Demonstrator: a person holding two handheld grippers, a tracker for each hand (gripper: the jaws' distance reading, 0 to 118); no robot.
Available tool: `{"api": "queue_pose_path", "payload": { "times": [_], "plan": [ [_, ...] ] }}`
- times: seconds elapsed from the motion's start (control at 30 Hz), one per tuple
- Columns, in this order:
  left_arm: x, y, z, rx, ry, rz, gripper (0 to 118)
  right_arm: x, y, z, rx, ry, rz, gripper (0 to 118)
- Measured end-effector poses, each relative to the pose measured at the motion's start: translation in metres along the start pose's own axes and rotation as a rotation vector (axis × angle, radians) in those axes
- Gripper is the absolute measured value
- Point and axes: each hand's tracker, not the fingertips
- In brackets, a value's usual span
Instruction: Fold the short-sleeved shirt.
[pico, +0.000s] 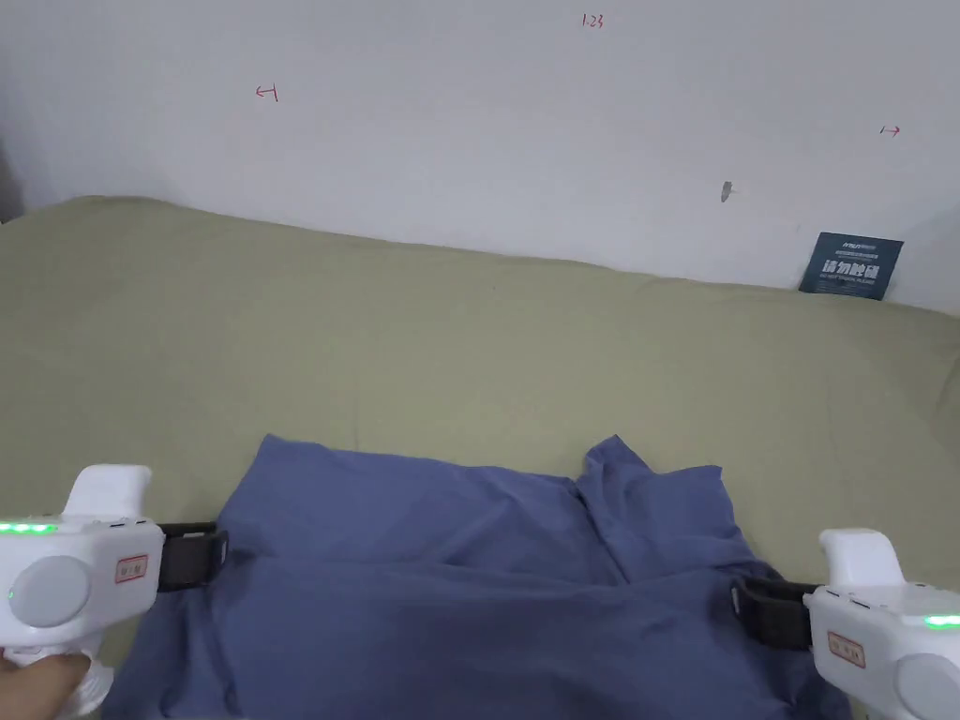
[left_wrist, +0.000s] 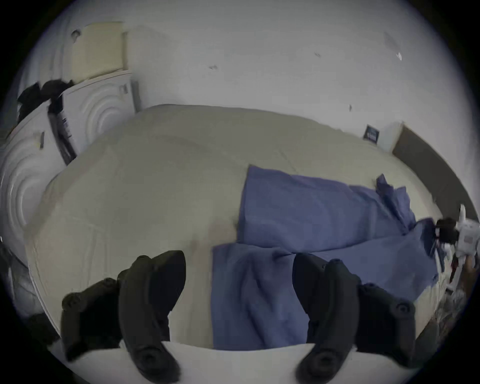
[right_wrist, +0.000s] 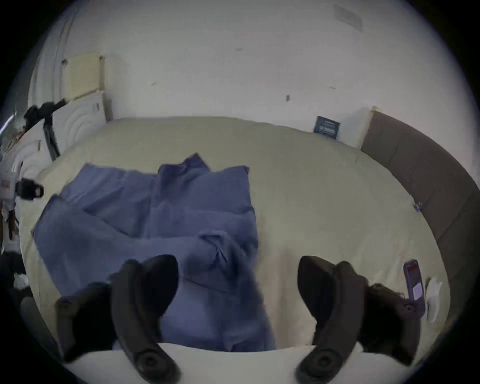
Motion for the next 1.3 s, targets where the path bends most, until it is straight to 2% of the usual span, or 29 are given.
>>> {"api": "queue_pose_path", "payload": {
  "times": [0.07,0.17,0.2,0.23,0.27,0.3,0.33,0.37,0.43,0.5,0.53,0.57,0.6,0.63,0.67,0.7,0.73,0.77,0.87,0.93,0.97,1.0,1.03,1.07,1.1,1.13,1.17,1.27,1.3],
  "plan": [
    [-0.005,-0.009,0.028,0.101,-0.025,0.047,92,0.001,-0.007,0.022,0.113,-0.001,-0.074,90],
    [-0.004,-0.027,0.076,0.266,-0.004,0.032,89,-0.008,-0.018,0.069,0.280,-0.014,-0.097,90],
    [0.000,-0.035,0.094,0.310,0.016,0.017,85,-0.012,-0.024,0.087,0.322,-0.008,-0.103,88],
    [0.004,-0.045,0.110,0.342,0.036,0.001,74,-0.016,-0.031,0.104,0.360,-0.005,-0.107,79],
    [0.005,-0.054,0.122,0.371,0.057,-0.018,52,-0.020,-0.040,0.120,0.395,0.011,-0.106,64],
    [0.009,-0.064,0.134,0.387,0.073,-0.045,14,-0.026,-0.044,0.132,0.418,0.032,-0.103,31],
    [0.015,-0.075,0.144,0.408,0.110,-0.066,3,-0.031,-0.051,0.143,0.422,0.023,-0.089,2],
    [0.020,-0.087,0.152,0.423,0.150,-0.085,2,-0.039,-0.057,0.152,0.413,-0.024,-0.066,0],
    [0.014,-0.103,0.159,0.425,0.128,-0.083,0,-0.050,-0.067,0.168,0.430,-0.100,-0.042,0],
    [0.014,-0.111,0.165,0.395,0.086,-0.079,0,-0.053,-0.077,0.179,0.420,-0.044,-0.055,0],
    [0.012,-0.117,0.167,0.390,0.088,-0.072,1,-0.056,-0.081,0.183,0.417,-0.047,-0.059,0],
    [0.009,-0.121,0.163,0.371,0.023,-0.070,9,-0.055,-0.082,0.182,0.403,-0.042,-0.060,0],
    [0.007,-0.122,0.157,0.362,0.010,-0.074,9,-0.055,-0.082,0.182,0.384,-0.036,-0.061,0],
    [0.006,-0.122,0.145,0.322,0.041,-0.082,14,-0.056,-0.082,0.181,0.372,-0.039,-0.061,0],
    [0.007,-0.119,0.133,0.272,0.052,-0.078,29,-0.055,-0.082,0.180,0.366,-0.040,-0.062,0],
    [0.004,-0.117,0.118,0.231,0.056,-0.062,71,-0.052,-0.081,0.176,0.361,-0.041,-0.066,0],
    [0.001,-0.113,0.101,0.169,0.053,-0.040,90,-0.050,-0.080,0.175,0.353,-0.045,-0.074,0],
    [-0.004,-0.110,0.085,0.153,0.041,-0.003,92,-0.046,-0.077,0.172,0.332,-0.046,-0.090,0],
    [-0.009,-0.096,0.042,0.038,-0.014,0.053,92,-0.031,-0.075,0.160,0.261,-0.050,-0.140,0],
    [-0.005,-0.090,0.016,-0.048,-0.018,0.045,87,-0.021,-0.072,0.149,0.211,-0.051,-0.171,0],
    [-0.004,-0.087,0.007,-0.093,-0.029,0.032,72,-0.014,-0.072,0.143,0.179,-0.044,-0.197,0],
    [-0.002,-0.088,0.007,-0.056,-0.008,0.028,37,-0.009,-0.071,0.137,0.155,-0.045,-0.217,6],
    [0.000,-0.087,0.008,-0.036,0.042,-0.004,20,-0.002,-0.067,0.129,0.101,-0.028,-0.240,27],
    [0.003,-0.088,0.013,-0.016,0.022,-0.008,11,0.005,-0.064,0.120,0.040,-0.011,-0.258,63],
    [0.003,-0.085,0.013,-0.016,-0.033,-0.021,10,0.009,-0.063,0.112,-0.006,0.010,-0.264,108],
    [0.005,-0.083,0.010,-0.033,-0.026,-0.047,10,0.014,-0.062,0.095,-0.086,0.052,-0.268,117],
    [0.008,-0.082,0.006,-0.053,0.018,-0.095,9,0.014,-0.063,0.081,-0.131,0.064,-0.257,114],
    [0.000,-0.081,0.005,-0.049,-0.006,-0.096,9,0.013,-0.067,0.050,-0.188,0.097,-0.235,101],
    [-0.004,-0.079,0.002,-0.063,-0.020,-0.085,9,0.010,-0.065,0.039,-0.258,0.076,-0.230,77]
  ]
}}
